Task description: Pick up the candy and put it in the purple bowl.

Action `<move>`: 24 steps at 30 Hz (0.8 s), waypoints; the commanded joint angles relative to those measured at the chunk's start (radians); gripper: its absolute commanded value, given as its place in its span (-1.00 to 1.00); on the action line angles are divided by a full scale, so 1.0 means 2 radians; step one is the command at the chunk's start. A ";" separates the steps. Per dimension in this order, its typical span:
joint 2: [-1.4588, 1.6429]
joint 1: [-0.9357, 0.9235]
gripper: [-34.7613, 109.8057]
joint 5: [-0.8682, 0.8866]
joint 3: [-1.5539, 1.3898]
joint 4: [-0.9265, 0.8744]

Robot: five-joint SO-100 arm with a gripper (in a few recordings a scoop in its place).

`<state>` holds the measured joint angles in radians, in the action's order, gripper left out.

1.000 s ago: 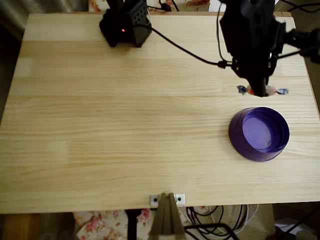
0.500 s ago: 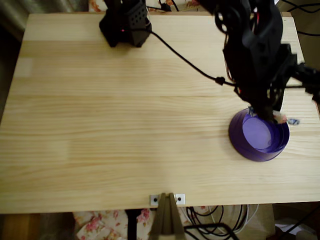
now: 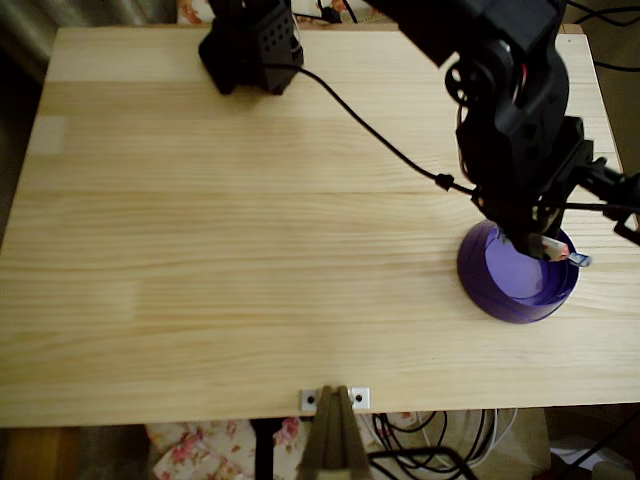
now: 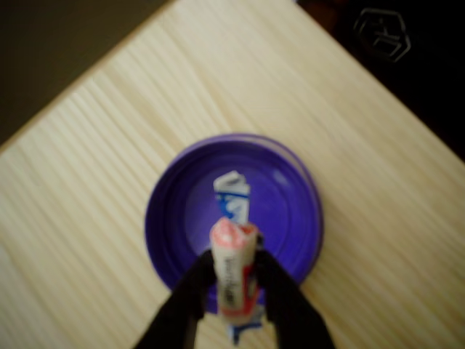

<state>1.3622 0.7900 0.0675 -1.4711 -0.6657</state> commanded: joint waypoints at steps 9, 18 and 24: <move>0.015 0.011 -0.23 0.012 0.054 0.008; 0.029 0.009 -0.36 0.012 0.046 0.002; 0.066 0.006 -0.52 0.025 0.006 0.009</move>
<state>1.3453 0.7946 0.0982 -1.4650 -0.6688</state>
